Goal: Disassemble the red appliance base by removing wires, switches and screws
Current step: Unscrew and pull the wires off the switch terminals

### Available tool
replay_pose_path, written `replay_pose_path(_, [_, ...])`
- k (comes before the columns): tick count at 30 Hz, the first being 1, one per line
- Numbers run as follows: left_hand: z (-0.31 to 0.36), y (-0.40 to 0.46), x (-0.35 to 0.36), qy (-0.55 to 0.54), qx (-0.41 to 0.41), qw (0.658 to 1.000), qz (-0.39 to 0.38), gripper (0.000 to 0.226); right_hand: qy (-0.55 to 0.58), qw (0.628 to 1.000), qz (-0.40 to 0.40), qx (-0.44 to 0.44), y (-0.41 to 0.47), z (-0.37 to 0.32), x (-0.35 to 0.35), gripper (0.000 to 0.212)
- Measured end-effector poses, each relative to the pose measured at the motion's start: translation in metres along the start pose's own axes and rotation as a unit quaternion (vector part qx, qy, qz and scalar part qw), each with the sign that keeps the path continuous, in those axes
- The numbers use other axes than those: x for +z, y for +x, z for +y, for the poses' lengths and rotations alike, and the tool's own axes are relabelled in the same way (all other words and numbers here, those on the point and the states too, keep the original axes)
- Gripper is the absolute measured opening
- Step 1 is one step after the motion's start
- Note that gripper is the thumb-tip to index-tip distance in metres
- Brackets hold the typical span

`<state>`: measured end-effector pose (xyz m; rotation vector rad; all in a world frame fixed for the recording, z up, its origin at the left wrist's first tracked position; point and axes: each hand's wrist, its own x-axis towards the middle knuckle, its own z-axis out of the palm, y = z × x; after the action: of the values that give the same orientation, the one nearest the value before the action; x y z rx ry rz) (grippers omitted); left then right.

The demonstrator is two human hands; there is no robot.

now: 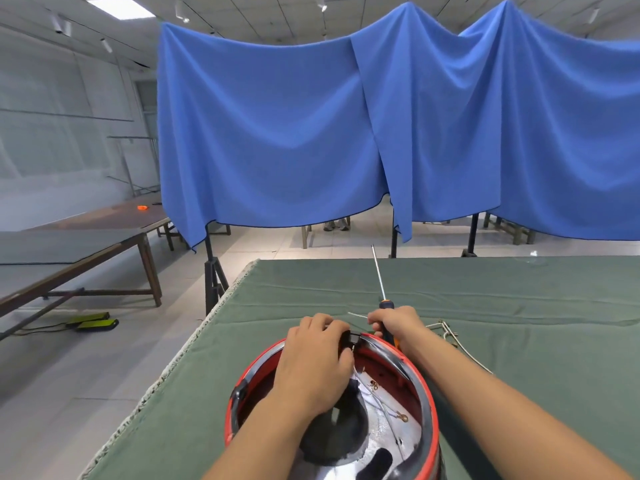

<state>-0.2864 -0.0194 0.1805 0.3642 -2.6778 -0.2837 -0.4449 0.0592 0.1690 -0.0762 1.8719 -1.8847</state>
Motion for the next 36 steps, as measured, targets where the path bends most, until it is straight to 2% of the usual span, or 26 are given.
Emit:
replay_pose_path(6, [0.0, 0.004, 0.001, 0.01, -0.053, 0.999, 0.007, 0.036, -0.01, 1.0, -0.028, -0.001, 0.001, 0.002, -0.01, 0.007])
replay_pose_path(9, [-0.004, 0.006, 0.001, 0.022, -0.079, 0.997, -0.008, 0.036, -0.035, 0.998, -0.033, -0.03, -0.01, -0.001, -0.023, 0.018])
replay_pose_path(14, [-0.001, 0.009, -0.004, 0.07, -0.075, 0.994, -0.038, 0.032, -0.08, 0.993, -0.054, -0.074, -0.047, -0.016, -0.05, 0.039])
replay_pose_path(20, [0.002, 0.009, -0.01, 0.076, -0.072, 0.993, -0.045, 0.029, -0.111, 0.982, -0.091, -0.121, -0.095, -0.023, -0.075, 0.033])
replay_pose_path(26, [-0.005, 0.011, -0.022, 0.063, -0.135, 0.988, -0.05, 0.023, -0.189, 0.958, -0.097, -0.193, -0.116, -0.023, -0.1, 0.026])
replay_pose_path(32, [-0.001, 0.005, -0.022, 0.135, -0.155, 0.979, 0.002, 0.025, -0.126, 0.971, -0.075, -0.187, -0.116, -0.022, -0.097, 0.03])
replay_pose_path(36, [0.003, 0.004, -0.024, 0.187, -0.175, 0.967, 0.005, 0.031, -0.09, 0.974, -0.064, -0.197, -0.115, -0.03, -0.091, 0.031])
